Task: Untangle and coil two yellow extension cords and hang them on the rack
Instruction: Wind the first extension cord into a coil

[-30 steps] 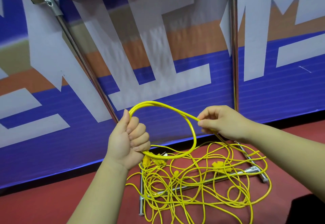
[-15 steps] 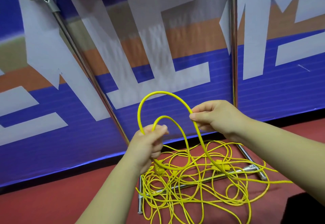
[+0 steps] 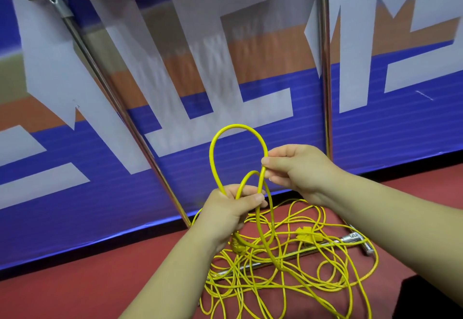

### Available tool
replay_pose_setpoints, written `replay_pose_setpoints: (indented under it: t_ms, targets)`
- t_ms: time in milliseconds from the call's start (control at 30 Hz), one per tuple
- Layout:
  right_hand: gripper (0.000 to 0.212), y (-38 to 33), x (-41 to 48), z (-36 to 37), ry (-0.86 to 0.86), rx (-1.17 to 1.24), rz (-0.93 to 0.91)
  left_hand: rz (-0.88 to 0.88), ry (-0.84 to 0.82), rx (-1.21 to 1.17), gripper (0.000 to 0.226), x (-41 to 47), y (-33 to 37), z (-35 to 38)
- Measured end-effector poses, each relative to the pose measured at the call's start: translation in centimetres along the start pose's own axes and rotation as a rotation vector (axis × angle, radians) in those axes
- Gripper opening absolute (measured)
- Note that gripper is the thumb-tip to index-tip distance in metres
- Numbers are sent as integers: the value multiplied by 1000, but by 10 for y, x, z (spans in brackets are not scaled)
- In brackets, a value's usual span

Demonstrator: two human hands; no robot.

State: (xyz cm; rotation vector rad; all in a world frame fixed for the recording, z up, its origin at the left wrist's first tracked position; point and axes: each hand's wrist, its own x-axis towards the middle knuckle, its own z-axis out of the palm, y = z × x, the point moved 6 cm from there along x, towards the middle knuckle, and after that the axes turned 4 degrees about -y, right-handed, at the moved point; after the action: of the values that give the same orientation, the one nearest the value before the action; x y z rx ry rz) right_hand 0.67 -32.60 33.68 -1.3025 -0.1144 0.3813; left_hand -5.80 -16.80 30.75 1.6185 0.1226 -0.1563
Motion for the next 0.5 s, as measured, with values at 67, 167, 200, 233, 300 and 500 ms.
replay_pose_setpoints:
  t_ms: [67,167,200,233,300,500]
  targets:
    - [16,-3,-1,1,-36,7,-27,13,21,-17,17,-1,5,-2]
    - [11,-4,-6,5,-108,-59,-87,60,28,-190,14,-1,18,-10]
    - [12,-1,-8,7,-142,-103,-101,80,37,-254,16,-1,23,-15]
    - [14,4,-11,10,-190,-160,-115,103,52,-314,18,-2,27,-20]
    - [19,15,-15,19,-313,-329,-144,149,88,-421,18,-3,35,-31]
    - [28,42,-22,45,-508,-481,-164,225,146,-555,14,-7,42,-53]
